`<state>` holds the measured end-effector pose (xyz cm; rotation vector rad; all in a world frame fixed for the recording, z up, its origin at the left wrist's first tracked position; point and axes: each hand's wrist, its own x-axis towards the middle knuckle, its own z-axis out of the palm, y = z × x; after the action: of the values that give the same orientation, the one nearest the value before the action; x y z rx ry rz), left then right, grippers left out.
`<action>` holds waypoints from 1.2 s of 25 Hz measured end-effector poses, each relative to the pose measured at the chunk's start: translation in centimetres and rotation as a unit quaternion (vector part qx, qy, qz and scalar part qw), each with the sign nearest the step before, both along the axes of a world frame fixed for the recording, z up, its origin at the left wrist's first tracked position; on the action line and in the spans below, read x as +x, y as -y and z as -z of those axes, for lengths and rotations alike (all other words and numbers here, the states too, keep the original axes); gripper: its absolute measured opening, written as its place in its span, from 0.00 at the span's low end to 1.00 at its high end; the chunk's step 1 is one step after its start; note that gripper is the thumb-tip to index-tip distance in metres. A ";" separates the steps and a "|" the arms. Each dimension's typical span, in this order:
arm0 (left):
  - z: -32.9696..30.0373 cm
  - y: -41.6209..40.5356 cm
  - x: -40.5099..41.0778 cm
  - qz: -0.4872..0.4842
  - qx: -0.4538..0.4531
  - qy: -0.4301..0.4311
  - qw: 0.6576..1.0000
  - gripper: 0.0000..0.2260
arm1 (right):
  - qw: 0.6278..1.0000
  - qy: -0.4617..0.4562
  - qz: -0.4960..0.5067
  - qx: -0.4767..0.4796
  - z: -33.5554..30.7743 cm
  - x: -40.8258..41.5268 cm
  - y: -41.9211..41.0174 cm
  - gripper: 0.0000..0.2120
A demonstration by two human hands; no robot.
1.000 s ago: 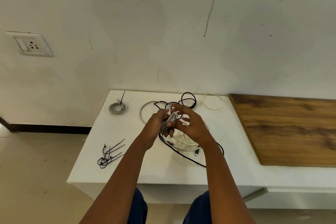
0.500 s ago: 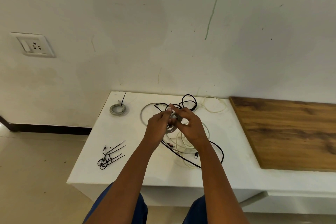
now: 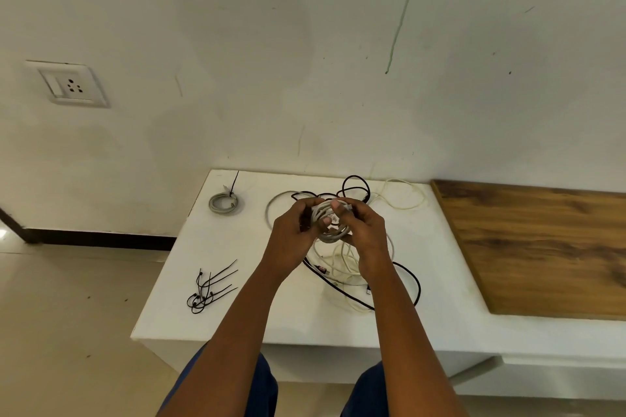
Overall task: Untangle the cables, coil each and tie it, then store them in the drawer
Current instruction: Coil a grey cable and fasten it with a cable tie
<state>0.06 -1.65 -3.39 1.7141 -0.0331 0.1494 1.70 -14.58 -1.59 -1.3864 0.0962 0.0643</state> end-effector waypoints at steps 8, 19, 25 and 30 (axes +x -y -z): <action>0.4 -2.0 -0.5 0.004 0.064 0.018 0.998 0.11 | 0.980 -0.081 -0.164 0.080 0.3 0.3 0.7 0.07; 0.7 -4.9 -1.7 0.021 0.052 -0.071 0.996 0.10 | 0.959 -0.058 -0.277 -0.012 1.4 -0.4 -1.3 0.13; 0.4 -5.6 -2.1 0.029 0.030 -0.096 0.995 0.14 | 0.971 -0.059 -0.214 -0.091 1.5 -0.8 -2.9 0.04; 0.9 -10.3 -3.0 -0.049 0.062 -0.191 0.978 0.16 | 0.980 -0.068 -0.169 -0.080 1.8 -1.1 -3.8 0.03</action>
<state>-2.96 8.61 -4.25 1.8436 0.3340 -0.1138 0.62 -10.80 -3.41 -1.5478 -0.0216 0.4439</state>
